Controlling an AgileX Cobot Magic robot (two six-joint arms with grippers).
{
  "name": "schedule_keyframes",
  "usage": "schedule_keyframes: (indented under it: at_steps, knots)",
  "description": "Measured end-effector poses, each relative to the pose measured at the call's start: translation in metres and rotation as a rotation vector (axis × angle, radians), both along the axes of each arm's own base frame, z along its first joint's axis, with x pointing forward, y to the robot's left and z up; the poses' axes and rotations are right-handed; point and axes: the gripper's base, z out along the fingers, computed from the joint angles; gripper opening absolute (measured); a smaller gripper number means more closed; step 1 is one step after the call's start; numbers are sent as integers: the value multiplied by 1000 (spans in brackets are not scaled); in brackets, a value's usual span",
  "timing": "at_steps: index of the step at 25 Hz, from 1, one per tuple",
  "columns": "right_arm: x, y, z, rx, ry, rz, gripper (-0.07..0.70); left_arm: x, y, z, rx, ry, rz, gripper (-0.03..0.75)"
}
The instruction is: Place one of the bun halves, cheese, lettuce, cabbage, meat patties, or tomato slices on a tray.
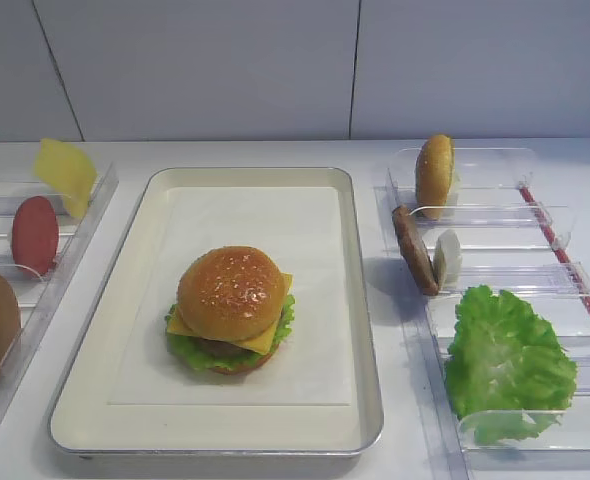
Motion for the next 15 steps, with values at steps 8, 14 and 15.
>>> schedule_keyframes:
  at_steps: [8,14,15]
  knots:
    - [0,0,0,-1,0,-6,454,0,0,0,0,0,0,320]
    - [0,1,0,-1,0,-132,454,0,0,0,0,0,0,319]
    - [0,1,0,-1,0,-157,454,0,0,0,0,0,0,319]
